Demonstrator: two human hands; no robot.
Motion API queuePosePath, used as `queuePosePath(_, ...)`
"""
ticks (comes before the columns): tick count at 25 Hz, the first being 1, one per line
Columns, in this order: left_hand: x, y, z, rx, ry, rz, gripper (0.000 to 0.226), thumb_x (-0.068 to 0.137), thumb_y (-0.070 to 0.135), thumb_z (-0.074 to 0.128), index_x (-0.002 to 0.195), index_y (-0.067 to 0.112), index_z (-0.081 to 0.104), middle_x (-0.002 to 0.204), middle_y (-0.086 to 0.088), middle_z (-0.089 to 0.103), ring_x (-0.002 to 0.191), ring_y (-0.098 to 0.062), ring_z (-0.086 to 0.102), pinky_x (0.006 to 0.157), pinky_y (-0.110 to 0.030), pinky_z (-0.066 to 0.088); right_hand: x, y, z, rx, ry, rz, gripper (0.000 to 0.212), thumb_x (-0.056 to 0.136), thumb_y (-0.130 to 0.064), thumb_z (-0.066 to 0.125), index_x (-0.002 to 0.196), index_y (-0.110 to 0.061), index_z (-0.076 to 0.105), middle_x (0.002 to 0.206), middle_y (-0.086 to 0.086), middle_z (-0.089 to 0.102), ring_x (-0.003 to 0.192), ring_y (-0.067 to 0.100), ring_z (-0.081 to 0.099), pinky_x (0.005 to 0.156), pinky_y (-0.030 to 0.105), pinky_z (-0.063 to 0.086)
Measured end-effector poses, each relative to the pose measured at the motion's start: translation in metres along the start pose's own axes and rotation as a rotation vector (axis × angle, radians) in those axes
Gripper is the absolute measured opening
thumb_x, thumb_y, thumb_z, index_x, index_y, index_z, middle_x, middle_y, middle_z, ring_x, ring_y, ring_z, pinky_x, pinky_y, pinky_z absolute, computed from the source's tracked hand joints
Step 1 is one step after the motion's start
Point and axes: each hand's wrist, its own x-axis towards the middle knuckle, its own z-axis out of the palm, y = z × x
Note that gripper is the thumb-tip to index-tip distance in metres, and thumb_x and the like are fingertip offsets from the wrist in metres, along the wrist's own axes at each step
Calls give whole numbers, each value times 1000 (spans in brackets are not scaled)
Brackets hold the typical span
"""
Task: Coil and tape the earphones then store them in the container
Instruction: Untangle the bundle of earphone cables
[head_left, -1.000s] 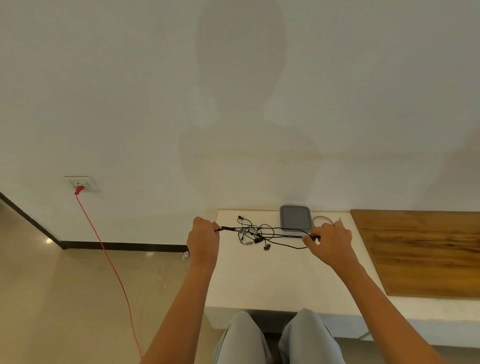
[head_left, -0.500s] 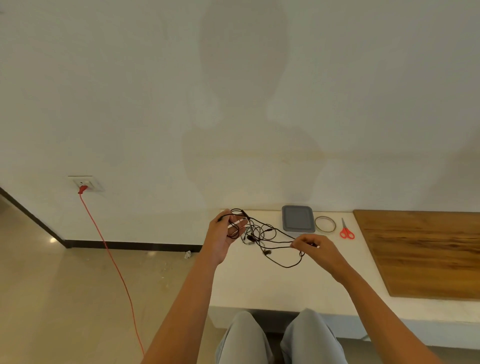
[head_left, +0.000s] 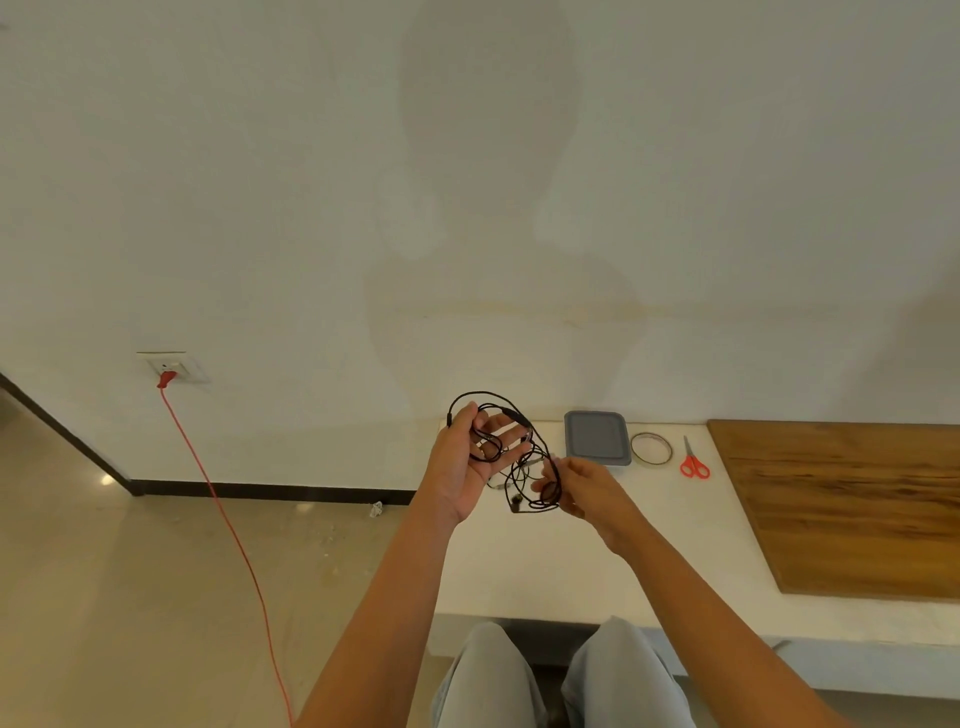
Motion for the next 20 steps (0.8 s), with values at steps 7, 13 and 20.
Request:
queuePosePath(7, -8, 2, 0, 50, 27, 9, 39, 102, 25, 40, 67, 10, 45, 79, -12, 69, 89, -33, 71, 88, -49, 55, 6, -9, 7, 276, 96, 96, 18, 90, -35, 62, 89, -17, 66, 81, -4, 69, 73, 8, 55, 74, 26, 34)
queuePosePath(13, 3, -14, -68, 642, 419, 210, 25, 103, 25, 40, 86, 12, 55, 85, -12, 68, 73, -22, 66, 72, -36, 52, 10, -20, -35, 812, 476, -150, 13, 95, -14, 55, 83, -18, 55, 70, -1, 69, 69, 14, 59, 57, 20, 44)
queuePosePath(20, 12, -55, -130, 1263, 342, -25, 19, 96, 5, 44, 82, 13, 54, 81, -3, 58, 82, -25, 55, 70, -32, 43, 5, -39, -59, 861, 400, -258, 11, 99, -17, 50, 88, -14, 52, 75, 7, 67, 69, 20, 68, 64, 33, 58)
